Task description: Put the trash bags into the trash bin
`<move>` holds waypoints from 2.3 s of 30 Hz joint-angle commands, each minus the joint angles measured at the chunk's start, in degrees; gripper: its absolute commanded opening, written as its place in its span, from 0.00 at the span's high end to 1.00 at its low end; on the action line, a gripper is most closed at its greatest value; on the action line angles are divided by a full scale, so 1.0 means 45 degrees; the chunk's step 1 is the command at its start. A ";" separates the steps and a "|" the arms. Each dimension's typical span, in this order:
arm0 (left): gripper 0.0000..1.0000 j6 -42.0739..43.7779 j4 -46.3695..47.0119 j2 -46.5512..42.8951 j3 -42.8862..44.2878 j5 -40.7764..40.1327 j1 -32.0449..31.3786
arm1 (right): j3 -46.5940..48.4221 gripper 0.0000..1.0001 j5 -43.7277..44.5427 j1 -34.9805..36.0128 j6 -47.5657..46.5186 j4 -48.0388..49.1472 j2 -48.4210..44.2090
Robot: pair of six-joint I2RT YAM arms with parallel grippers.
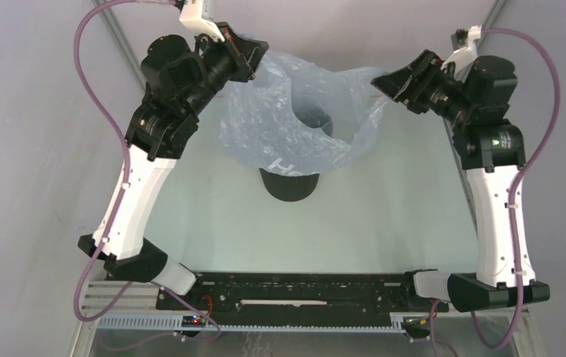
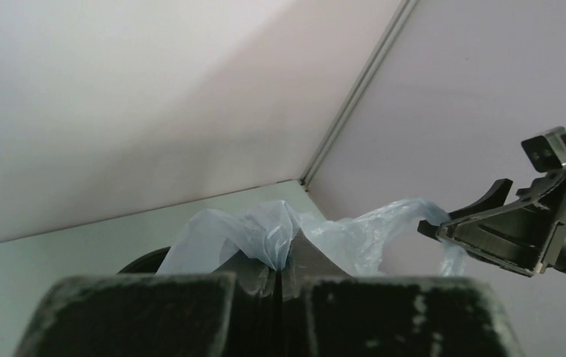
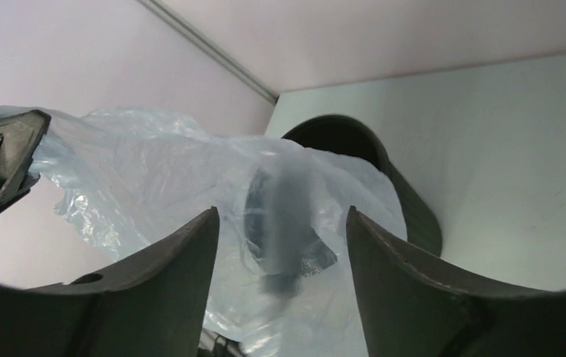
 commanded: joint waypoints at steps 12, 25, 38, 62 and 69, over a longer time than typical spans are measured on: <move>1.00 -0.3331 0.1140 0.0553 0.1633 0.3046 0.0701 | 0.5908 0.20 0.3037 0.2736 -0.3124 -0.2846 0.1380; 1.00 -0.4395 0.1874 0.0939 0.1617 0.4294 0.0971 | 0.4514 0.67 0.5111 0.6477 -0.4261 -0.1006 0.4597; 1.00 -0.7286 0.3947 0.2923 0.2549 0.7105 0.1071 | 0.3087 0.63 0.6253 0.7127 -0.5828 0.0758 0.7047; 1.00 -1.0128 0.6979 0.3821 0.2231 0.8477 0.2605 | 0.2560 0.52 0.2641 0.6658 -0.4231 0.2605 0.6152; 1.00 -1.0839 0.7495 0.4219 0.2281 0.9023 0.2605 | 0.3002 0.69 0.1350 0.6782 -0.4369 0.2231 0.7750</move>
